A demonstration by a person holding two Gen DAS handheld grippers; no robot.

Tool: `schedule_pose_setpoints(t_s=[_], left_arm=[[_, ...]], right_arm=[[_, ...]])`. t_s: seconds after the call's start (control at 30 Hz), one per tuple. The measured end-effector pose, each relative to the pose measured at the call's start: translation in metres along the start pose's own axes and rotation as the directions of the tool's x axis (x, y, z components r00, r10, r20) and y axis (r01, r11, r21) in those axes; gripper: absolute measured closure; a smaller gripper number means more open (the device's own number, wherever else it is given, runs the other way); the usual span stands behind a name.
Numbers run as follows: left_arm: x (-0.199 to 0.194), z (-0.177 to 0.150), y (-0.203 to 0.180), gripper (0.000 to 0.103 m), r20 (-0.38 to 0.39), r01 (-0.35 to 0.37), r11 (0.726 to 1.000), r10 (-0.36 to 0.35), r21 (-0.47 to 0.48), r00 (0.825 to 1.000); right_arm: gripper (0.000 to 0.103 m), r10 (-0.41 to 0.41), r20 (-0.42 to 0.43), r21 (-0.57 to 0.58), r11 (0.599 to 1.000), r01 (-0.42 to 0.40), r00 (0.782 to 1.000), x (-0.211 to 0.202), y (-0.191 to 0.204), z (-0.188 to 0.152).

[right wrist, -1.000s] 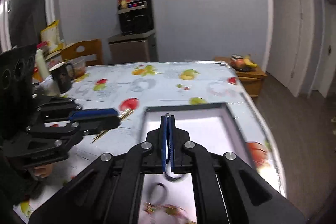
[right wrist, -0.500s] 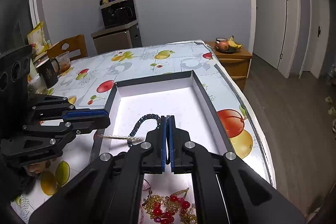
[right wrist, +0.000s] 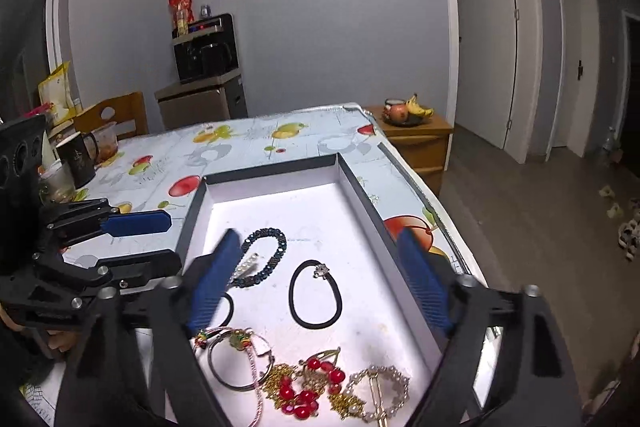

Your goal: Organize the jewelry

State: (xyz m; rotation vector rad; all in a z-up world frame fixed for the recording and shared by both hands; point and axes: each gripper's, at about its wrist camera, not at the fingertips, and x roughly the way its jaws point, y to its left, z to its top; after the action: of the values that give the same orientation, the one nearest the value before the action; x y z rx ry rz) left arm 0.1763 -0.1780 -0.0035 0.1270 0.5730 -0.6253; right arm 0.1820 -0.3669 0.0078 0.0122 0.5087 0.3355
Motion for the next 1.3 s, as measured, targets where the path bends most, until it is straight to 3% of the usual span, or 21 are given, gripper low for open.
schedule_pose_setpoints(t_s=[0.07, 0.17, 0.23, 0.43, 0.53, 0.67, 0.9, 1.03, 1.3], left_arm=[[-0.009, -0.001, -0.005, 0.024, 0.024, -0.005, 1.0, 0.005, -0.011, 1.0], [-0.023, -0.004, -0.016, 0.008, 0.065, -0.043, 0.999, 0.043, -0.002, 0.997], [-0.032, -0.008, -0.025, 0.004, 0.088, -0.084, 0.996, 0.083, 0.015, 0.993], [-0.046, -0.02, -0.036, 0.003, 0.087, -0.121, 0.993, 0.122, -0.012, 0.989], [-0.048, -0.026, -0.037, 0.003, 0.078, -0.182, 0.983, 0.183, -0.025, 0.98], [-0.057, -0.032, -0.028, 0.003, 0.094, -0.172, 0.979, 0.183, -0.113, 0.979], [-0.078, -0.041, -0.028, 0.003, 0.17, -0.251, 0.949, 0.284, -0.192, 0.943], [-0.089, -0.044, -0.037, 0.003, 0.2, -0.278, 0.941, 0.316, -0.195, 0.928], [-0.085, -0.043, -0.057, 0.003, 0.205, -0.293, 0.951, 0.308, -0.1, 0.929]], right_arm=[[0.005, -0.015, 0.041, -0.015, 1.0, 0.016, 0.999, -0.011, 0.004, -0.004], [0.005, -0.024, 0.102, 0.002, 1.0, 0.024, 0.994, -0.027, 0.007, -0.008], [0.005, -0.036, 0.112, 0.025, 0.999, 0.034, 0.993, -0.033, 0.006, -0.01], [0.005, -0.161, -0.001, 0.001, 0.987, 0.161, 0.987, -0.018, 0.022, -0.014], [0.005, -0.151, 0.021, -0.003, 0.989, 0.151, 0.988, -0.024, 0.03, -0.019], [0.005, -0.136, 0.047, -0.001, 0.991, 0.137, 0.99, -0.034, 0.04, -0.024], [0.005, -0.153, 0.078, 0.002, 0.988, 0.153, 0.985, -0.043, 0.049, -0.027], [0.005, -0.195, 0.121, 0.041, 0.981, 0.191, 0.973, -0.054, 0.045, -0.029], [0.005, -0.19, 0.124, 0.075, 0.98, 0.182, 0.974, -0.056, 0.037, -0.028]])
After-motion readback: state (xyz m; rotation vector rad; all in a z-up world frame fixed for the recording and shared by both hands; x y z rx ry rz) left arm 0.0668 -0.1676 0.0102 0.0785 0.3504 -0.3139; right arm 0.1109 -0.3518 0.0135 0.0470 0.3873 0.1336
